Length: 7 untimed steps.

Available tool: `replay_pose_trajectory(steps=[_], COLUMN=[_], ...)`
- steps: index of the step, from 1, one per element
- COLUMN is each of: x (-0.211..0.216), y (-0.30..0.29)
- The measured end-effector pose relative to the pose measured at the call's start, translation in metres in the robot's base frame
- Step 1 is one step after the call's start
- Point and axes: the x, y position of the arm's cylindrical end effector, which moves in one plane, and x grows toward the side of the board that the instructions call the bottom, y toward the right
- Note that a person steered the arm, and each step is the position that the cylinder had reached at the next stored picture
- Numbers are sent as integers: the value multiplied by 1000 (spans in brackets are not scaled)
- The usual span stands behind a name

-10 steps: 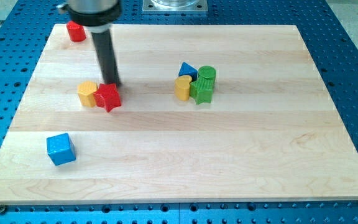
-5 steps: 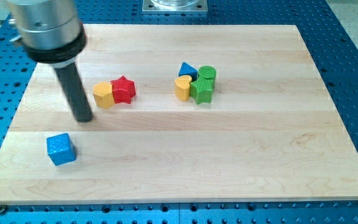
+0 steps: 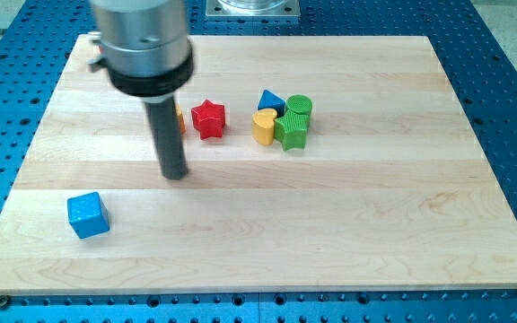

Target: Push the red star and yellow hexagon into the group of blocks

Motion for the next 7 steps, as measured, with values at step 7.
replay_pose_trajectory(steps=[7], x=[-75], y=[9])
